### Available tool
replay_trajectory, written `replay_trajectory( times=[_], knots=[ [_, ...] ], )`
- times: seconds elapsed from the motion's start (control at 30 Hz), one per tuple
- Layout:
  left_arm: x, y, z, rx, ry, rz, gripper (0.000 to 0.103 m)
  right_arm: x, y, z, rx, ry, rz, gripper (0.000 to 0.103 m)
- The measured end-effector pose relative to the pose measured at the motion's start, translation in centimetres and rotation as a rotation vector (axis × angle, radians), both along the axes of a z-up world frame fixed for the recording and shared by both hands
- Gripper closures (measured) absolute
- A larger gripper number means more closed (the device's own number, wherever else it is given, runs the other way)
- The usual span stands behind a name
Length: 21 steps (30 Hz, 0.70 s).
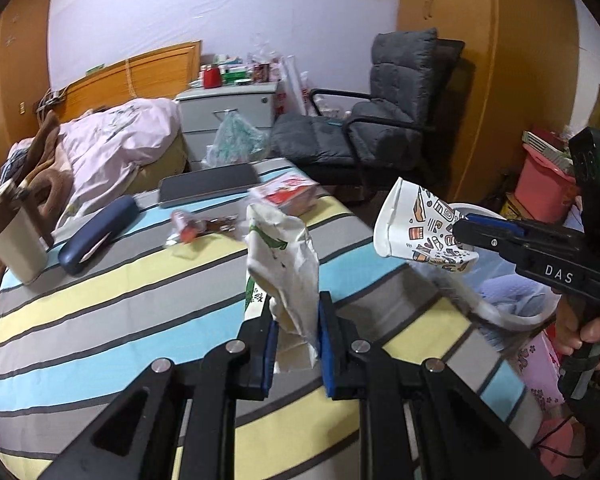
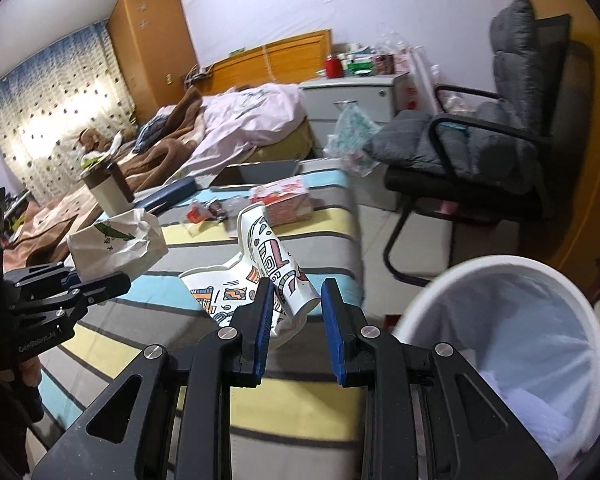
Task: Collect trash
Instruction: 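Carry the paper bag and printed paper cup over the trash bin with both tools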
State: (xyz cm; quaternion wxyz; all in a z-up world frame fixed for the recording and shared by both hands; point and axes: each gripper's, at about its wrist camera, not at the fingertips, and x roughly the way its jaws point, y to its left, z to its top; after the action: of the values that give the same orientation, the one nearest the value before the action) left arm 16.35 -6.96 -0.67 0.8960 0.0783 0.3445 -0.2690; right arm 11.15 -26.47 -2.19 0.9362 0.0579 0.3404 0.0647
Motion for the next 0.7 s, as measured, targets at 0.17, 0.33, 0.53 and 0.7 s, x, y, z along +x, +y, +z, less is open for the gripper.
replay_trajectory(
  times=[0.17,0.33,0.53,0.7],
  knots=[
    [-1.1,-2.8,0.7,-0.011,-0.008,-0.046,0.084,-1.4,-2.1,0.5,-0.003,-0.019,-0.057,0.076],
    [-2.1,-5.8,1.0,-0.005,-0.016,-0.1,0.084,-2.7,-4.3,0.6,-0.013,-0.028,-0.117,0.076],
    [-3.2,-9.5,1.2,0.0,-0.017,-0.155,0.084,-4.5,-6.8,0.6,-0.027,-0.028,-0.194,0.076],
    [-3.8,-12.7,1.0,-0.005,-0.004,-0.187,0.084,-5.5,-8.6,0.4,-0.053,-0.02,-0.258,0.076]
  ],
)
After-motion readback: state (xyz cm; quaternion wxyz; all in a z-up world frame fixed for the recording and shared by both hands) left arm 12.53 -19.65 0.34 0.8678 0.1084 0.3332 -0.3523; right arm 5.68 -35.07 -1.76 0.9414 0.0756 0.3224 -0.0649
